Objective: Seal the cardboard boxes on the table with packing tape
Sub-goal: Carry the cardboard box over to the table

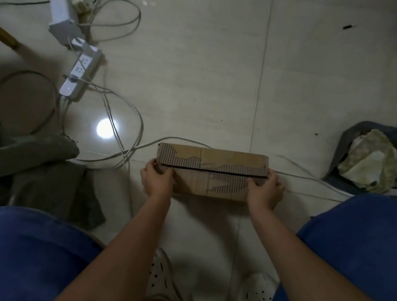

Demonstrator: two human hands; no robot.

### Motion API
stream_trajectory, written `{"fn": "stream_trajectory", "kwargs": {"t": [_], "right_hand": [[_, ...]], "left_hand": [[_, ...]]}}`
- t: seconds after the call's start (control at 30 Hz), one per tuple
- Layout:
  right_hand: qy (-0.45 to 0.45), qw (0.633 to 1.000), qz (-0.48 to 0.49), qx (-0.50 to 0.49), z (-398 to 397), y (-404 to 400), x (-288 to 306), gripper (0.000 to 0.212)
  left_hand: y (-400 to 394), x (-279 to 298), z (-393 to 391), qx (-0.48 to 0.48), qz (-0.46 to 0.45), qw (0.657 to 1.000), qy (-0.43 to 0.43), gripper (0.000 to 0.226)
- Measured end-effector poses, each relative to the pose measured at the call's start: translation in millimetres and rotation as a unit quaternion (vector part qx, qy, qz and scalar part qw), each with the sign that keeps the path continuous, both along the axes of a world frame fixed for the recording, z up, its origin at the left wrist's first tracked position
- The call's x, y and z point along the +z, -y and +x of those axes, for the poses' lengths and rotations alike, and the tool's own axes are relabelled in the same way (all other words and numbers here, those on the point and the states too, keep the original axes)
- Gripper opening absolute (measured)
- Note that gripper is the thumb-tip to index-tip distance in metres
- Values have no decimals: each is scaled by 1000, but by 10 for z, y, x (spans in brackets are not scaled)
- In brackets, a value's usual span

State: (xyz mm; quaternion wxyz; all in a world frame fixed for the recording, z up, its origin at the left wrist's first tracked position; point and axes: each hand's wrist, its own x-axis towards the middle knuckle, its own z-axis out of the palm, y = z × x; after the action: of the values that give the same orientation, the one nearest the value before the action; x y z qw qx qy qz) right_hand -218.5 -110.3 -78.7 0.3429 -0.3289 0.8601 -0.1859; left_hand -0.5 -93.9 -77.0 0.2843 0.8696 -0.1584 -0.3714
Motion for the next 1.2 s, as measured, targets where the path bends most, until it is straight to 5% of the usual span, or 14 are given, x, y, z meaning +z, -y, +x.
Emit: {"fn": "stream_trajectory", "kwargs": {"t": [0.33,0.93,1.2], "right_hand": [[13,1000,-9,-2,101,331,1116,56],[32,998,-35,32,957,561,5369,51],[9,997,-74,31,1101,946,6465,49]], "left_hand": [[347,1011,153,-22,-9,999,24,52],[572,5165,1119,-16,-37,999,25,47],[1044,6246,1320,-44,-80,996,19,49]]}}
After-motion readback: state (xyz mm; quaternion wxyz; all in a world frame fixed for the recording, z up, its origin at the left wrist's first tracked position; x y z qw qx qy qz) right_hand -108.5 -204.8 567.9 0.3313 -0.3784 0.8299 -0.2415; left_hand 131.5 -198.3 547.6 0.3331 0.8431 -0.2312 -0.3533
